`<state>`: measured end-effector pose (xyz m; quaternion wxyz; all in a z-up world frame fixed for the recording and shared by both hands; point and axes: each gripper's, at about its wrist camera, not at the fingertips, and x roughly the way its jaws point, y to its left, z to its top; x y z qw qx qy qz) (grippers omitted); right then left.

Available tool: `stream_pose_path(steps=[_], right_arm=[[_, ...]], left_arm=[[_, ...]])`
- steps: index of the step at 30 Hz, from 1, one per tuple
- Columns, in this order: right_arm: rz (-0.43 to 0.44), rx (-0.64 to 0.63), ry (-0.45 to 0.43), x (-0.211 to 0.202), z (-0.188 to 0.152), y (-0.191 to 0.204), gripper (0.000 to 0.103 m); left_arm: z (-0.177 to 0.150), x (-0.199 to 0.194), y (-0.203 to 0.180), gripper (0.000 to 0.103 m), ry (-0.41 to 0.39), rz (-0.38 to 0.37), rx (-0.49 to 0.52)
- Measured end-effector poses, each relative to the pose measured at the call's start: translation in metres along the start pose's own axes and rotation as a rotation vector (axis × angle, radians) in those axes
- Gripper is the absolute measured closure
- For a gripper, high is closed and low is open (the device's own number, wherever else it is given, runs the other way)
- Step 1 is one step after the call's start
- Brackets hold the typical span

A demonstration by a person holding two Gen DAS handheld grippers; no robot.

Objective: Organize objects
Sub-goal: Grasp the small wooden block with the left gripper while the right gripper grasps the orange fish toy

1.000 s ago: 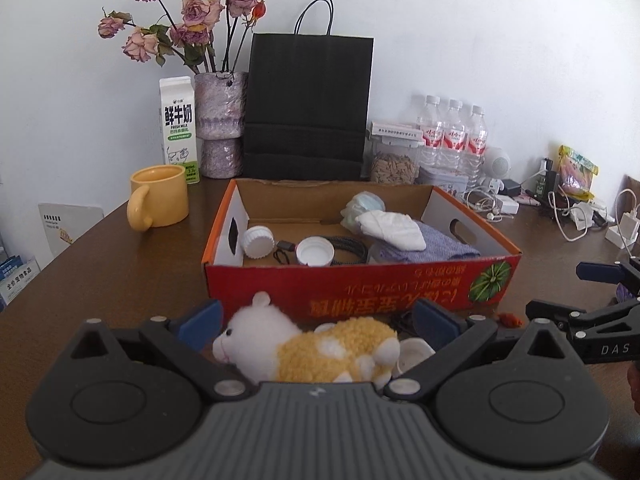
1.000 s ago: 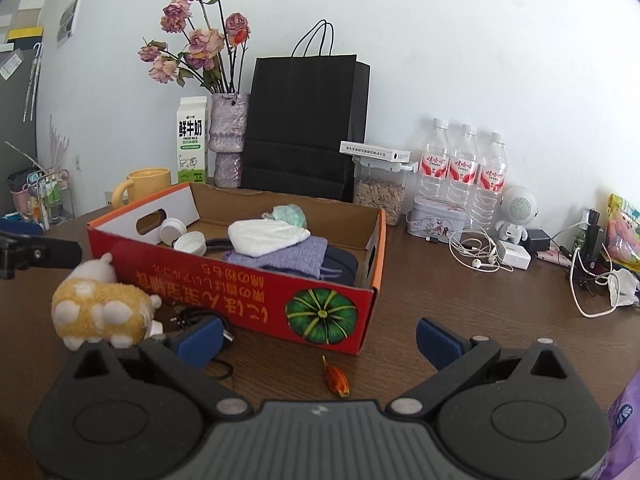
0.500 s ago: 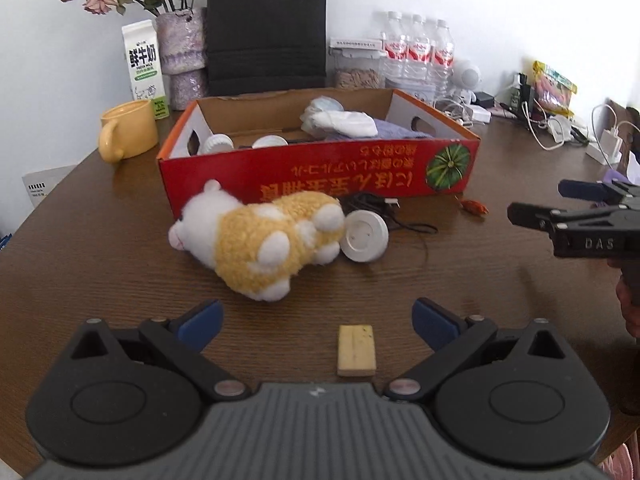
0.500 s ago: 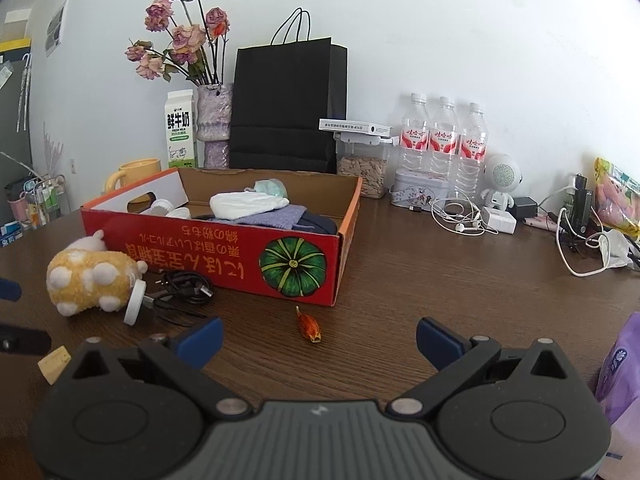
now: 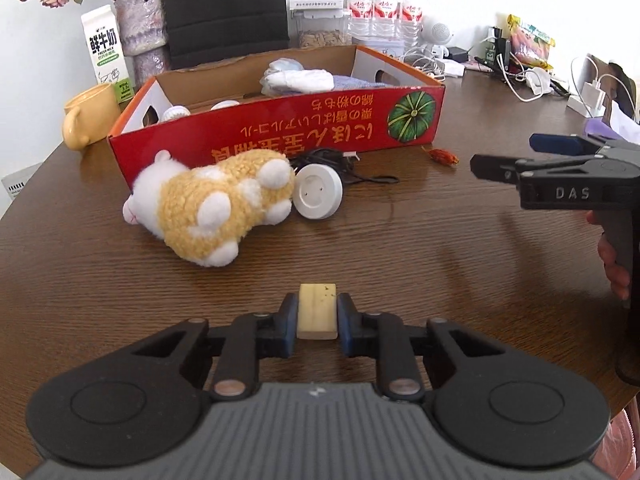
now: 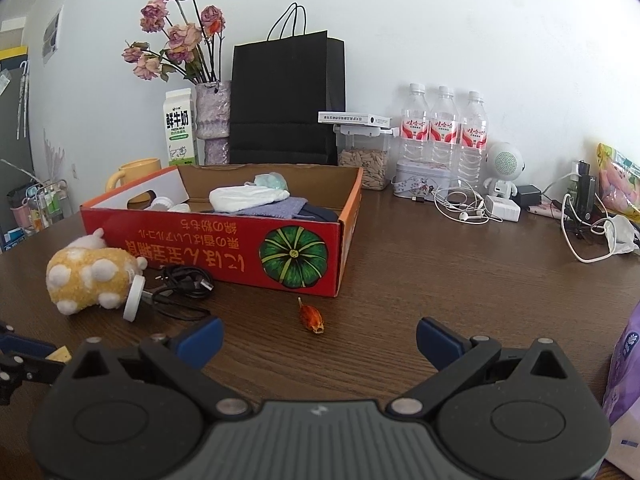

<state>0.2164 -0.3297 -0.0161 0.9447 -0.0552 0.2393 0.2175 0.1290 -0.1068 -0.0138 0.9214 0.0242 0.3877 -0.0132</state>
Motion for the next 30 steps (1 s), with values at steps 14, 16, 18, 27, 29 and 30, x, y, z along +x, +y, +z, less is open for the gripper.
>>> stream_pose_path(steps=[14,16,18,27,29,30], right_arm=[[-0.013,0.01,0.038,0.017,0.003,0.001,0.004],[-0.022,0.015,0.046,0.022,0.004,0.001,0.011],[-0.027,0.017,0.054,0.028,0.007,0.002,0.019],[-0.012,0.016,0.132,0.064,0.016,0.005,0.056],[-0.004,0.021,0.148,0.069,0.016,0.005,0.062],[0.004,0.024,0.145,0.069,0.016,0.005,0.068]], left_arm=[[0.031,-0.012,0.011,0.082,-0.161,0.029,-0.008],[0.034,-0.012,0.01,0.082,-0.173,0.022,-0.009],[0.036,-0.011,0.01,0.082,-0.184,0.021,-0.008],[0.046,-0.005,0.011,0.082,-0.218,0.029,-0.024],[0.048,-0.003,0.011,0.082,-0.221,0.026,-0.029],[0.049,-0.002,0.011,0.082,-0.223,0.024,-0.031]])
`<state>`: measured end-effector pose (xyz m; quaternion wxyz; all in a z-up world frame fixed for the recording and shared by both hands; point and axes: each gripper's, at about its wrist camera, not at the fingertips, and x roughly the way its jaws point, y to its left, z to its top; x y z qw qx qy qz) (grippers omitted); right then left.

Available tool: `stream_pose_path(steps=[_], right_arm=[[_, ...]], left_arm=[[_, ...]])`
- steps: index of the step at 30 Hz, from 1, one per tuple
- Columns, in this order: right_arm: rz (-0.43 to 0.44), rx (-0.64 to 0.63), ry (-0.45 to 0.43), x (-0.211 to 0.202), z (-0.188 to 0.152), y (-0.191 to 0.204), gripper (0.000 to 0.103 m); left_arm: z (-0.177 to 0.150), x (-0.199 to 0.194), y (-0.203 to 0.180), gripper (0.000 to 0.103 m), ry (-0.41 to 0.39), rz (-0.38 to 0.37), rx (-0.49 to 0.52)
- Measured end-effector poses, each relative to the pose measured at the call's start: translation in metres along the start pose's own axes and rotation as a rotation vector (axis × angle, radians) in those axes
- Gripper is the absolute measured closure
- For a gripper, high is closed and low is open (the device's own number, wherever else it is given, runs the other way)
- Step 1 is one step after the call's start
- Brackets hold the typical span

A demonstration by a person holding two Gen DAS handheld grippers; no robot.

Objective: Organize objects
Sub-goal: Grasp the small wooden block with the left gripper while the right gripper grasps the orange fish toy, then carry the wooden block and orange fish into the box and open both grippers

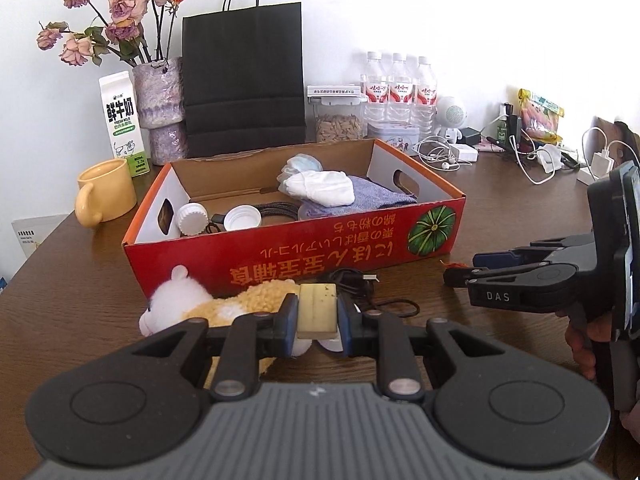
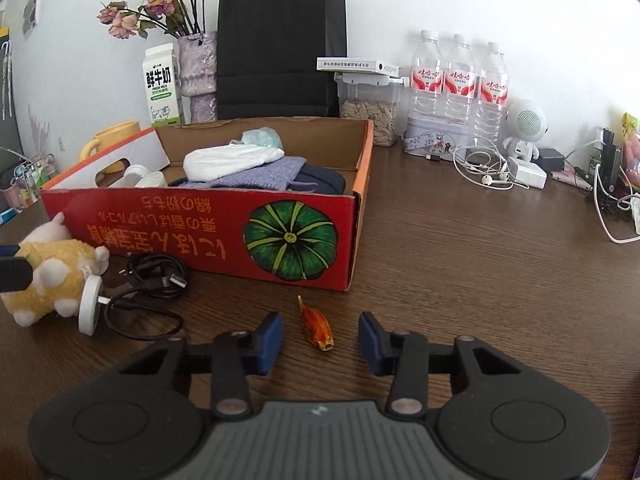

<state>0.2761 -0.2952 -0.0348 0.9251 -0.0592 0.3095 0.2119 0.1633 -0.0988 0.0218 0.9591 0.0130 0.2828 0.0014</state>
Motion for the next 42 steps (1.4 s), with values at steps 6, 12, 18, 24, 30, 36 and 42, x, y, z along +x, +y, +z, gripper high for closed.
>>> stream_pose_path(steps=[6,12,18,24,30,36,42], right_arm=[[0.03,-0.001,-0.006,-0.002,-0.001,0.003,0.091],[0.044,0.003,-0.054,-0.011,-0.002,0.003,0.091],[0.025,-0.023,-0.15,-0.029,-0.003,0.01,0.091],[0.033,-0.02,-0.268,-0.052,-0.004,0.02,0.091],[0.056,0.015,-0.302,-0.053,0.001,0.036,0.091],[0.094,0.018,-0.34,-0.047,0.015,0.061,0.091],[0.11,0.0,-0.321,-0.025,0.033,0.083,0.091]], left_arm=[[0.004,0.006,-0.004,0.082,-0.014,-0.003,0.008],[0.005,0.002,-0.003,0.082,-0.039,-0.007,-0.004],[0.008,-0.007,0.004,0.082,-0.073,-0.007,-0.022],[0.011,-0.011,0.016,0.082,-0.104,-0.013,-0.056],[0.018,-0.01,0.028,0.082,-0.138,-0.019,-0.088],[0.032,-0.006,0.039,0.082,-0.196,-0.025,-0.108],[0.044,0.012,0.055,0.082,-0.232,-0.019,-0.129]])
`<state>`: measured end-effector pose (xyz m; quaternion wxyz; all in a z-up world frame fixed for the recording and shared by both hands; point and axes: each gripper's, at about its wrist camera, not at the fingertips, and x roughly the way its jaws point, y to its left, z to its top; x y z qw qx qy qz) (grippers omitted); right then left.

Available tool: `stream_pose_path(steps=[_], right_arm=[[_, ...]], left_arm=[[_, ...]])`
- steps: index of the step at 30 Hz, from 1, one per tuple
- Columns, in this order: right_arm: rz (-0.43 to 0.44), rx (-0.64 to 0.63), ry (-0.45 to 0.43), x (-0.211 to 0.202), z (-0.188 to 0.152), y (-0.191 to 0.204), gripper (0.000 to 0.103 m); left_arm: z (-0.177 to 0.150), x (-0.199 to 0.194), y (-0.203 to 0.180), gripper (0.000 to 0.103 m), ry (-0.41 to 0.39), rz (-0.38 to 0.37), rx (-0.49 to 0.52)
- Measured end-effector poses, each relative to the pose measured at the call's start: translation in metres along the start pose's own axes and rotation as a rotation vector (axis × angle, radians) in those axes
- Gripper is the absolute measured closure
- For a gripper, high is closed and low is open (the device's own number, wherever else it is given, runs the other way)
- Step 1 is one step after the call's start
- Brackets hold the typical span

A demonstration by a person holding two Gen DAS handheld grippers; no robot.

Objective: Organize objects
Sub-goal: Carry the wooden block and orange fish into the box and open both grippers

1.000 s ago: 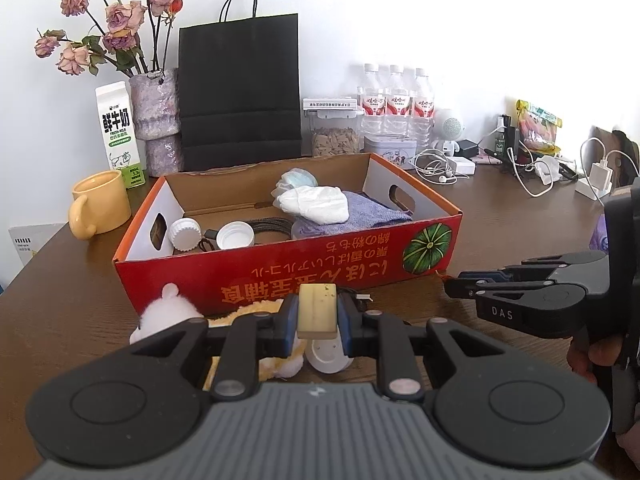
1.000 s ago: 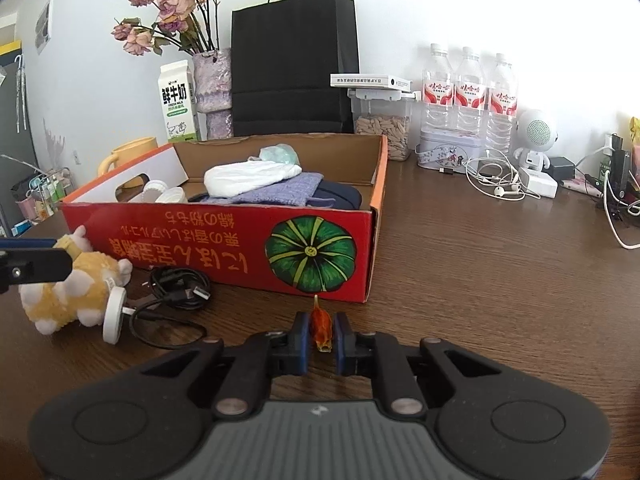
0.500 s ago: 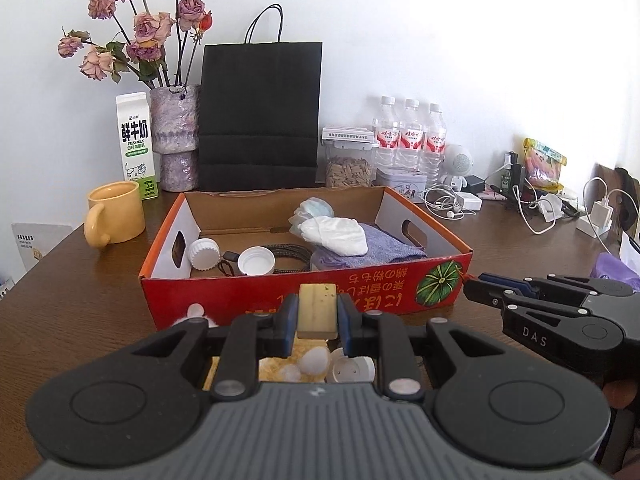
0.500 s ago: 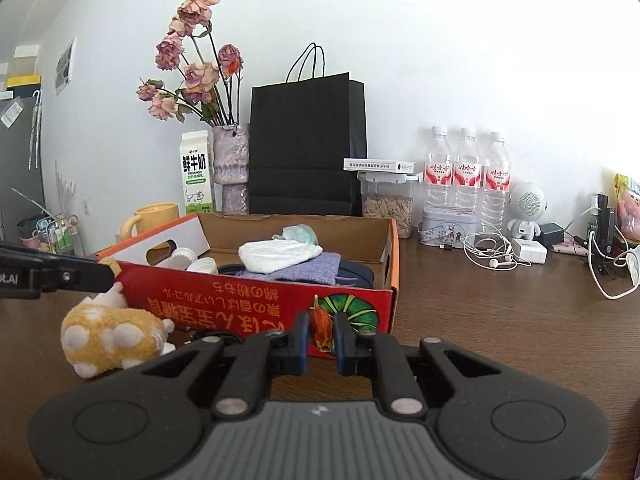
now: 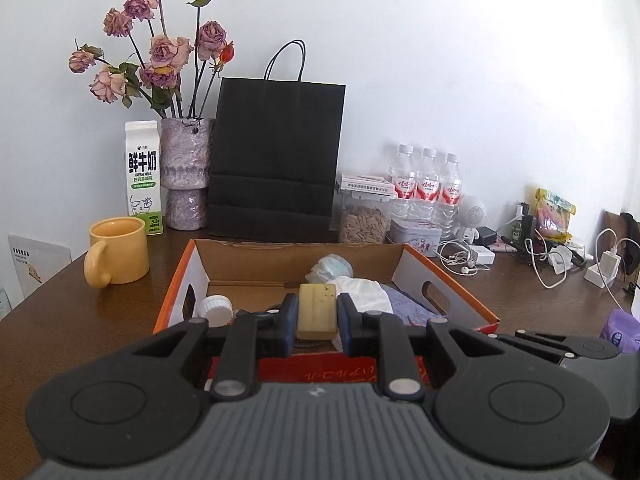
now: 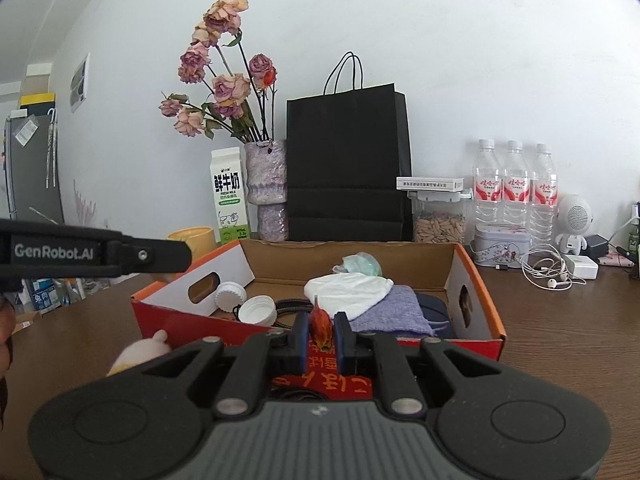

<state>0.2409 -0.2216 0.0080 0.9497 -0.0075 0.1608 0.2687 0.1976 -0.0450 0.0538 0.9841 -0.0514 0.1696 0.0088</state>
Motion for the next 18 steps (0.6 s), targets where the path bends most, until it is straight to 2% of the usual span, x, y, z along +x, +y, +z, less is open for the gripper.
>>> stream_pose_path(steps=[6,11,18], right_arm=[[-0.002,-0.004,-0.019,0.021,0.013,0.009,0.091],[-0.023,0.013,-0.036,0.045,0.024,0.009,0.091],[-0.031,0.016,-0.035,0.075,0.028,0.012,0.091]], left_arm=[[0.01,0.03,0.012,0.081,-0.013,0.014,-0.003],[0.016,0.049,0.018,0.081,-0.064,0.036,-0.025],[0.008,0.063,0.031,0.081,-0.043,0.038,-0.033]])
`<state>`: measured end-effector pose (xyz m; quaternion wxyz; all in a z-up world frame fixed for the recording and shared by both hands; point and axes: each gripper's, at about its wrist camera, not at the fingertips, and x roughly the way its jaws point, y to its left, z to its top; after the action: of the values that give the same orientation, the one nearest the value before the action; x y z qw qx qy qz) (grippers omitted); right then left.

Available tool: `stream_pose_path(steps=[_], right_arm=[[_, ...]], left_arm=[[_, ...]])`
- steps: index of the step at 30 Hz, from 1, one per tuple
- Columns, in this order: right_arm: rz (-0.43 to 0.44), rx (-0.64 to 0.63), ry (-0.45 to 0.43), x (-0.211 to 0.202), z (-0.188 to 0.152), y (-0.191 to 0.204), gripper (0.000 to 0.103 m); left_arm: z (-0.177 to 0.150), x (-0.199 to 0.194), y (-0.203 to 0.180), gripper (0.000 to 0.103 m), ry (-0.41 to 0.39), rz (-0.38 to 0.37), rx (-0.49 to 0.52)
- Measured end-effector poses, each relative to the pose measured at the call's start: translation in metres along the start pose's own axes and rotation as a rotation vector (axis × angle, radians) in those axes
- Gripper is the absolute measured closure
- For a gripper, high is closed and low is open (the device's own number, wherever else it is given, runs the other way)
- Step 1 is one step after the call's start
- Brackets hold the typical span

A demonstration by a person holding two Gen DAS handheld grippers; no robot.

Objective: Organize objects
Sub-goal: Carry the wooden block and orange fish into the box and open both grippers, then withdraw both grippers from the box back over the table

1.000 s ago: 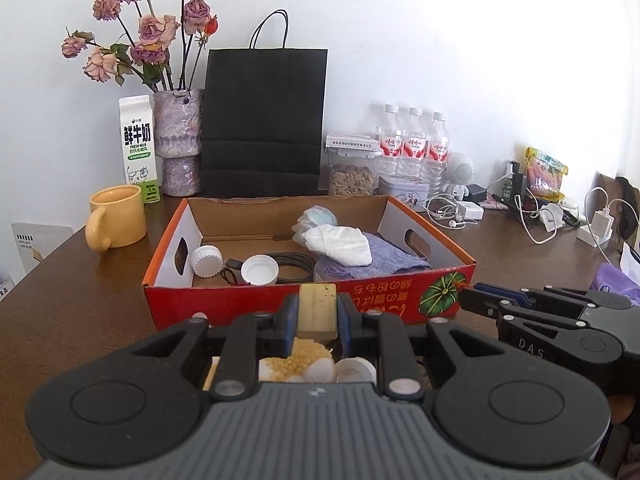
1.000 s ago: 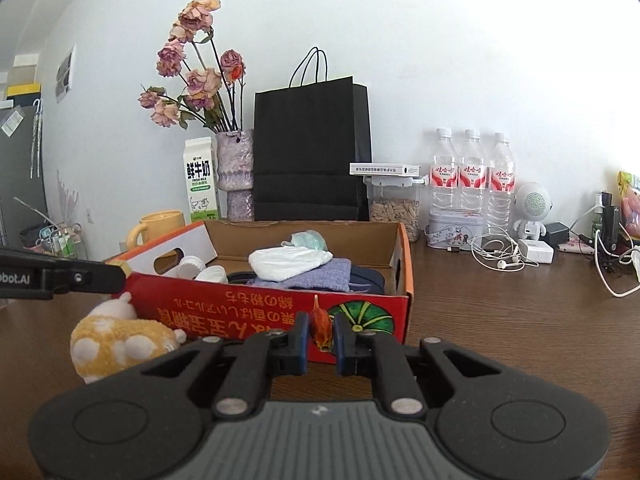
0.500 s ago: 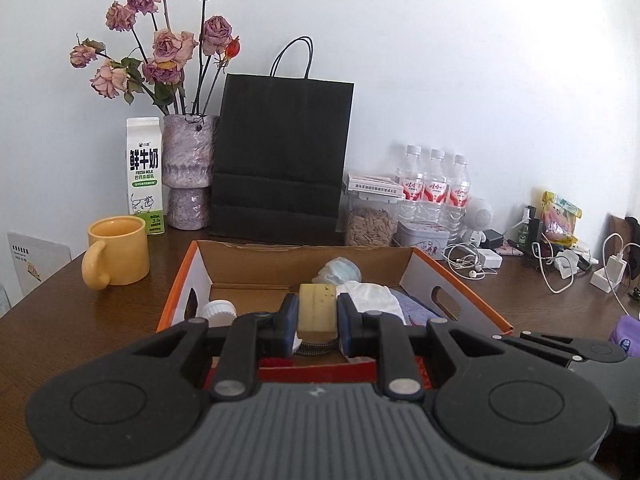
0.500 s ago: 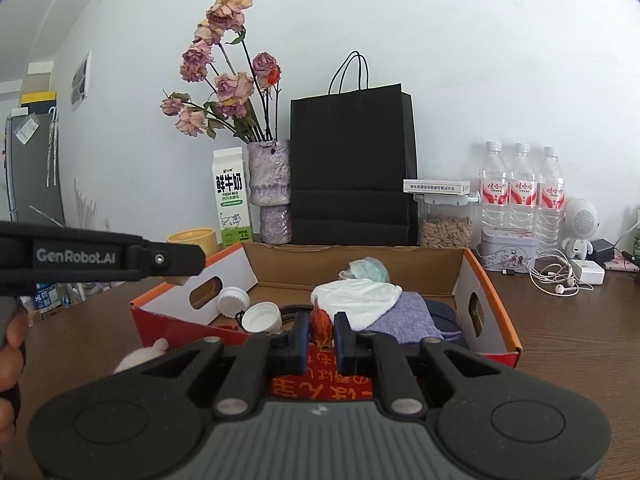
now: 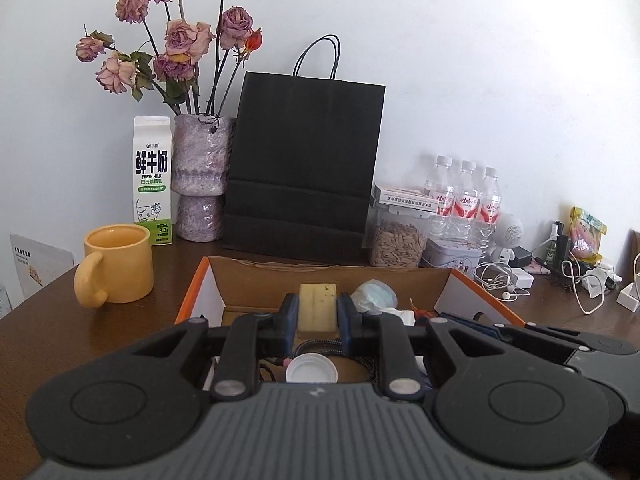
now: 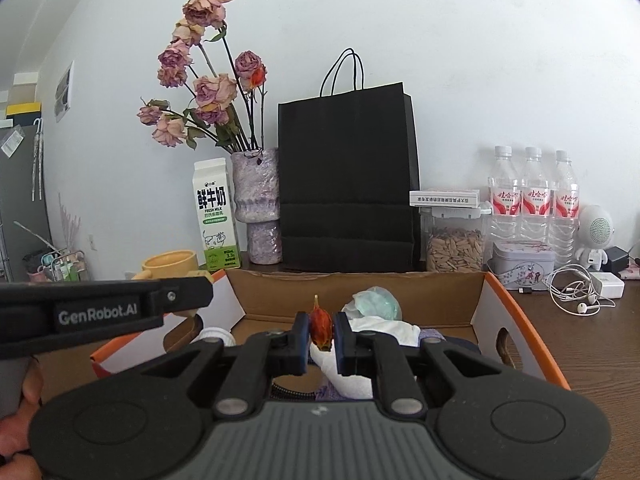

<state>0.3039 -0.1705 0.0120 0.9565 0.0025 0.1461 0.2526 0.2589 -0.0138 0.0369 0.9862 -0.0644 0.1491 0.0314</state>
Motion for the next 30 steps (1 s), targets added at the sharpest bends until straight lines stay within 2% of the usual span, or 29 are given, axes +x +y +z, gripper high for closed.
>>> stream_pose_path(steps=[10,12,13,14,15,16,17,18,19,21,30], right_arm=[[-0.025,-0.041,0.003,0.003,-0.007,0.003,0.091],[-0.029,-0.04,0.017,0.004,-0.008,0.003,0.09],[-0.034,-0.038,0.02,0.004,-0.009,0.002,0.088],[-0.04,-0.036,0.021,0.003,-0.01,0.001,0.084],[-0.048,-0.03,0.024,0.002,-0.01,0.0,0.066],[-0.058,-0.024,0.023,0.001,-0.01,-0.001,0.043],[-0.07,-0.017,0.016,0.0,-0.01,-0.002,0.031],[-0.086,-0.013,0.006,-0.002,-0.011,-0.003,0.013],[-0.099,-0.011,-0.005,-0.004,-0.011,-0.003,0.005],[-0.11,-0.006,-0.017,-0.006,-0.011,-0.005,0.0],[-0.113,0.019,-0.007,-0.009,-0.011,-0.009,0.0]], left_arm=[[-0.007,0.008,0.004,0.081,0.01,0.035,0.003],[-0.009,0.007,0.005,0.07,0.002,0.051,-0.005],[-0.009,0.007,0.006,0.053,-0.002,0.059,-0.009],[-0.009,0.006,0.006,0.038,-0.007,0.067,-0.009],[-0.009,0.006,0.006,0.03,-0.013,0.075,-0.008],[-0.009,0.004,0.006,0.015,-0.025,0.078,-0.009],[-0.009,0.002,0.006,0.0,-0.036,0.08,-0.011],[-0.009,0.0,0.007,0.0,-0.051,0.082,-0.014],[-0.01,-0.001,0.007,0.0,-0.062,0.085,-0.015],[-0.01,-0.002,0.007,0.0,-0.059,0.083,-0.015],[-0.011,-0.003,0.008,0.0,-0.05,0.08,-0.015]])
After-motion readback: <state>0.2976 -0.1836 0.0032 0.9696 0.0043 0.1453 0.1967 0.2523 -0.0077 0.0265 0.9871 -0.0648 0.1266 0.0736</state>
